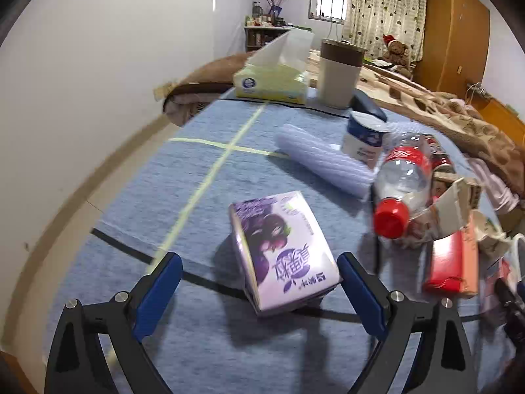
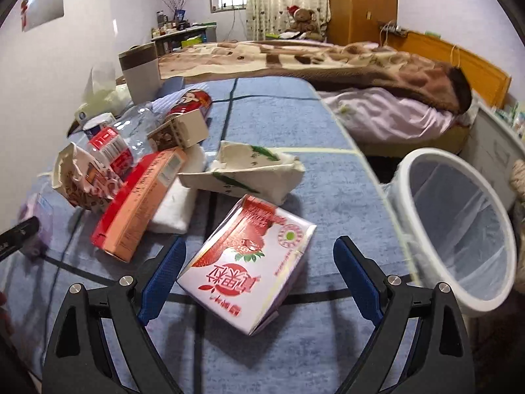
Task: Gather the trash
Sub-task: 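Grasp the purple grape carton with the left tool while the right tool grasps the pink juice carton, then carry both cartons over the white trash bin and open the right tool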
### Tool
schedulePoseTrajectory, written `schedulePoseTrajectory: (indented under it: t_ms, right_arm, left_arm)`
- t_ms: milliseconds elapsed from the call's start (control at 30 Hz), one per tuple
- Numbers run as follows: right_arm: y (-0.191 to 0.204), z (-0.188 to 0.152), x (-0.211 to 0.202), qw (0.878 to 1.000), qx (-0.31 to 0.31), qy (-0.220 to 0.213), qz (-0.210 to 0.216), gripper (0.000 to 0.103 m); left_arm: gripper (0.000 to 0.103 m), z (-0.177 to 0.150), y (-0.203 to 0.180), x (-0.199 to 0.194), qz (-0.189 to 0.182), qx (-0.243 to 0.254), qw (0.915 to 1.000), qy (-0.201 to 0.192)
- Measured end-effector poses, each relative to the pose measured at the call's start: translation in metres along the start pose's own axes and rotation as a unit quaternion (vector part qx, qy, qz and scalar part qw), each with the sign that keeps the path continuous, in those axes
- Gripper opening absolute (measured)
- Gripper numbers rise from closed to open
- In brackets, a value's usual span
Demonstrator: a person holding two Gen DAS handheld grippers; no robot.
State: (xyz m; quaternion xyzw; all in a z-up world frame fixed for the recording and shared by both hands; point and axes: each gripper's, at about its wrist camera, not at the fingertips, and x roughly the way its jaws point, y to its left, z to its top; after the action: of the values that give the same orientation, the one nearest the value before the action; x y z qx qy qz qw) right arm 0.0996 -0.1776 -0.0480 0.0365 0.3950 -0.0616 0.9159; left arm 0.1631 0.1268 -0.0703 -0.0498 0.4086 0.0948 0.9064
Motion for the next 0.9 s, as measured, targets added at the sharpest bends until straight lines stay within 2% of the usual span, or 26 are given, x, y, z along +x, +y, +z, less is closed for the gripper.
schedulePoseTrajectory:
  t_ms: [200,233,267,333,433,500,533,567,667,900]
  right_arm:
    - [-0.014,-0.006,-0.008,1.0,0.012,-0.01,-0.003,0.092]
    - [-0.017,-0.007,-0.007,1.0,0.019,-0.01,0.003,0.09]
    - [-0.021,-0.008,-0.007,1.0,0.026,-0.012,0.009,0.082]
    - [-0.022,-0.008,-0.006,0.999,0.031,-0.012,0.012,0.073]
    - [-0.023,-0.007,-0.003,0.999,0.037,-0.013,0.012,0.069]
    - [-0.023,-0.006,-0.002,0.999,0.035,-0.013,0.017,0.062]
    - [-0.023,-0.007,-0.001,0.999,0.033,-0.012,0.02,0.061]
    - [-0.022,-0.007,0.0,0.999,0.031,-0.011,0.021,0.059]
    - [-0.024,-0.009,-0.001,0.999,0.029,-0.012,0.023,0.058]
    - [-0.03,-0.01,-0.007,0.999,0.03,-0.023,0.026,0.057]
  left_arm:
    - [0.083,-0.004,0.013,0.002,-0.002,-0.008,1.0,0.001]
    - [0.081,-0.003,0.014,0.002,-0.005,-0.009,0.9999,0.002]
    - [0.079,-0.002,0.014,0.004,-0.009,-0.01,0.9999,0.004]
    - [0.079,0.0,0.016,0.007,-0.011,-0.016,0.9998,0.009]
    - [0.079,0.0,0.017,0.01,-0.01,-0.018,0.9997,0.01]
    - [0.079,0.0,0.017,0.012,-0.011,-0.022,0.9996,0.015]
    - [0.076,0.0,0.017,0.014,-0.013,-0.023,0.9995,0.017]
    - [0.069,-0.001,0.016,0.014,-0.016,-0.022,0.9995,0.017]
    - [0.055,-0.001,0.013,0.017,-0.025,-0.015,0.9994,0.02]
    - [0.055,-0.004,0.006,0.006,-0.036,-0.008,0.9993,0.011]
